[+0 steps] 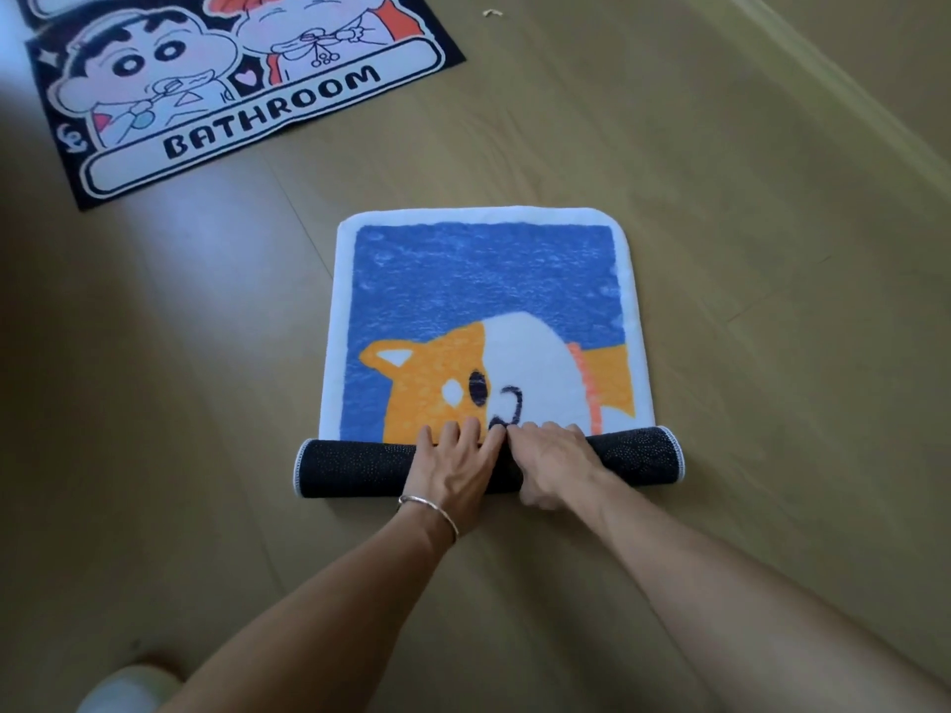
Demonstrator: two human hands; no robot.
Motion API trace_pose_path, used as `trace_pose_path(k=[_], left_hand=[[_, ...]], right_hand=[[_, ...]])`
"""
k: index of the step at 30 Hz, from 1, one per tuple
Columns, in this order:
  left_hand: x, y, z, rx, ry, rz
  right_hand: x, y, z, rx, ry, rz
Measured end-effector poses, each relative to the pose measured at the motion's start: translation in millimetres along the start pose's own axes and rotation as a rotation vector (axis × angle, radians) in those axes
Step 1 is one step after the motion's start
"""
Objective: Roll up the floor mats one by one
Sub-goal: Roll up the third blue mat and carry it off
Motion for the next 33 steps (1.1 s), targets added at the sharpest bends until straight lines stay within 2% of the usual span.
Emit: trace_pose_path(k=[2, 5, 7, 9, 12, 14, 19, 21, 22, 24, 26, 27, 30, 33], left_hand=[[-1.9, 0.0, -4.7, -0.04, 0.016, 0.03], [-5.3, 7.2, -16.4, -0.171, 0.006, 0.121], [-5.3, 10.6, -19.1, -0.243, -0.038, 0.188], [-6.1, 10.1, -13.5, -0.181, -0.045, 0.143], [-5.0, 2.4, -0.8, 0.018, -0.036, 0.02], [-5.6, -1.8, 0.4, -0.008, -0.014, 0.0], [-11.9, 3.5, -16.1, -0.183, 0.003, 0.137], [-11.7, 1.7, -10.4, -0.106, -0.025, 0.092], [-11.1, 2.0, -5.6, 0.0, -0.036, 0.057], [-8.6, 1.3, 2.7, 0.13, -0.062, 0.01], [-6.1, -1.4, 4.3, 0.067, -0.061, 0.007], [-7.7, -2.5, 1.6, -0.011, -0.04, 0.031], [-14.5, 7.9, -11.8, -0.194, -0.017, 0.145], [-17.0, 10.5, -17.9, -0.196, -0.054, 0.127]], right_hand=[[0.7, 2.7, 2.9, -0.042, 0.034, -0.009], [-5.8, -7.8, 15.0, 0.21, 0.041, 0.127], [-10.9, -15.9, 19.8, 0.292, 0.03, 0.183], [-9.5, -13.7, 15.6, 0.244, -0.001, 0.15], [-2.7, 3.1, 2.4, 0.069, 0.027, 0.037], [-2.0, 6.9, -0.2, 0.0, 0.074, -0.008], [-6.8, -12.6, 8.0, 0.235, 0.038, 0.169], [-7.4, -12.9, 7.9, 0.245, 0.013, 0.171], [-6.2, -8.7, 6.4, 0.218, 0.01, 0.155], [-3.6, -0.5, 1.3, 0.091, 0.037, 0.048], [-4.8, 2.4, 1.2, -0.018, 0.083, 0.012], [-6.1, 0.6, 2.3, 0.019, 0.099, 0.069], [-11.0, -12.8, 7.5, 0.281, 0.091, 0.197], [-12.1, -13.6, 6.5, 0.299, 0.037, 0.159]])
Point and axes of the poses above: each hand's wrist, its own z-axis away from the middle knuckle, its own y-axis out of the back of the hand, x = y × z, the point moved 3 cm from there along -z, towards the middle knuckle, and after that the axes turned 8 degrees about -x, right-handed, at the moved point
